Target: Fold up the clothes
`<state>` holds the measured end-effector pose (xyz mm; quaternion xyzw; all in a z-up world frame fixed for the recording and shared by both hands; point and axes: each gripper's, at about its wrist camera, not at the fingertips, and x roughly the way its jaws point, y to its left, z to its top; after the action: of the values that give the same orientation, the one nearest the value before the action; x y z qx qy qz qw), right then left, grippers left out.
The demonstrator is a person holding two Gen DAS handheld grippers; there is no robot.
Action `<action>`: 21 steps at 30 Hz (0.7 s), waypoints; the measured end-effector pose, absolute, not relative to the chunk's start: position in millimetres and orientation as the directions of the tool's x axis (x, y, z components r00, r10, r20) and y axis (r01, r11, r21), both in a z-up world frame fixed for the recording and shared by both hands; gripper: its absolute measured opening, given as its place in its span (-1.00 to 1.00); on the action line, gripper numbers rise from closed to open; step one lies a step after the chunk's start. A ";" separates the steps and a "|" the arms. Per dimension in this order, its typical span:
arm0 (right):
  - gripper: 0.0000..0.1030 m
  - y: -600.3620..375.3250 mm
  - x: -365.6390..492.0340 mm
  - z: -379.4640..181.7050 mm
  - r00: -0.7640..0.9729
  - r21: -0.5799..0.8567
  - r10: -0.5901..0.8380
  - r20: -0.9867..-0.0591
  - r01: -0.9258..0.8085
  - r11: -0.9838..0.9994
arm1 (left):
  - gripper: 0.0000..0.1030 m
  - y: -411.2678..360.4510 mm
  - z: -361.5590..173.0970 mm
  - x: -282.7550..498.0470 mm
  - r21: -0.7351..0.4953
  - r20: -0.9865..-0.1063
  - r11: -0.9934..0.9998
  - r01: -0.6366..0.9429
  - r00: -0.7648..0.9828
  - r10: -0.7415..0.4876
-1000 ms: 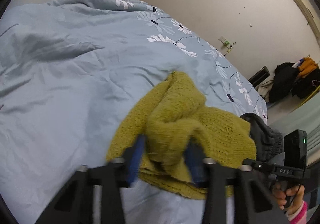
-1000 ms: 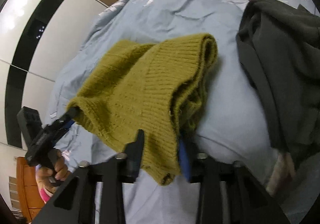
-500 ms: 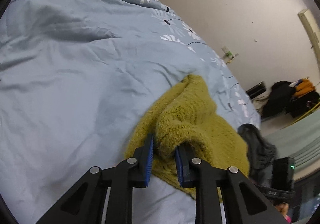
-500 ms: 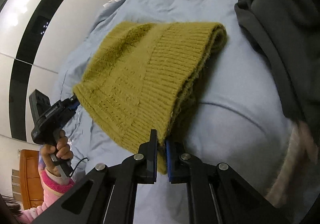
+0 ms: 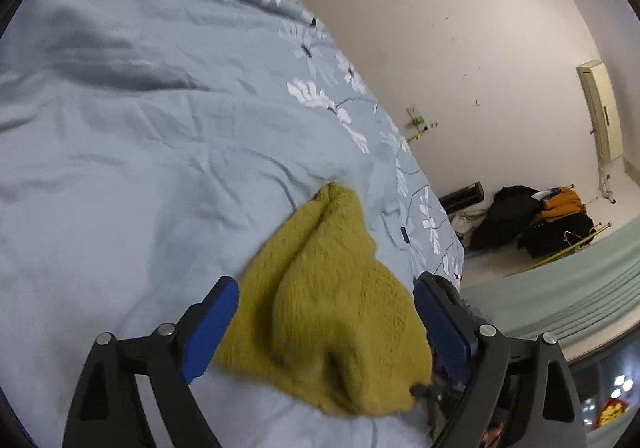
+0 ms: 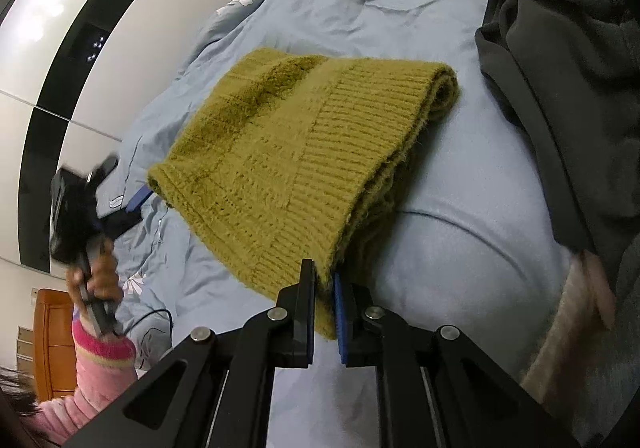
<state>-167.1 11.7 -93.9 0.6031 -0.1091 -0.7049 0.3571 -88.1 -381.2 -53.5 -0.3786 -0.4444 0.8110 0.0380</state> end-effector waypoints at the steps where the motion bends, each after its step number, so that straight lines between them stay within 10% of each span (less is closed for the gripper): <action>1: -0.80 11.9 -166.6 -91.7 -0.021 0.582 -0.635 -0.772 0.378 -0.720 | 0.77 -385.9 -64.2 -100.1 -0.751 -0.600 -0.585 0.305 -0.686 0.412; 12: -0.80 26.5 -167.2 -90.2 -0.038 0.599 -0.647 -0.761 0.342 -0.724 | 0.92 -378.8 -119.4 -153.0 -0.810 -0.579 -0.509 0.292 -0.536 0.614; 21: -0.80 31.1 -164.8 -90.6 -0.043 0.607 -0.655 -0.755 0.333 -0.721 | 0.67 -360.7 -106.6 -172.5 -0.763 -0.635 -0.587 0.272 -0.486 0.600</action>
<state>-164.8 31.1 -90.6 0.5979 -0.1343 -0.7094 0.3482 -172.5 -360.7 -106.6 -0.4948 -0.4407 0.7407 0.1109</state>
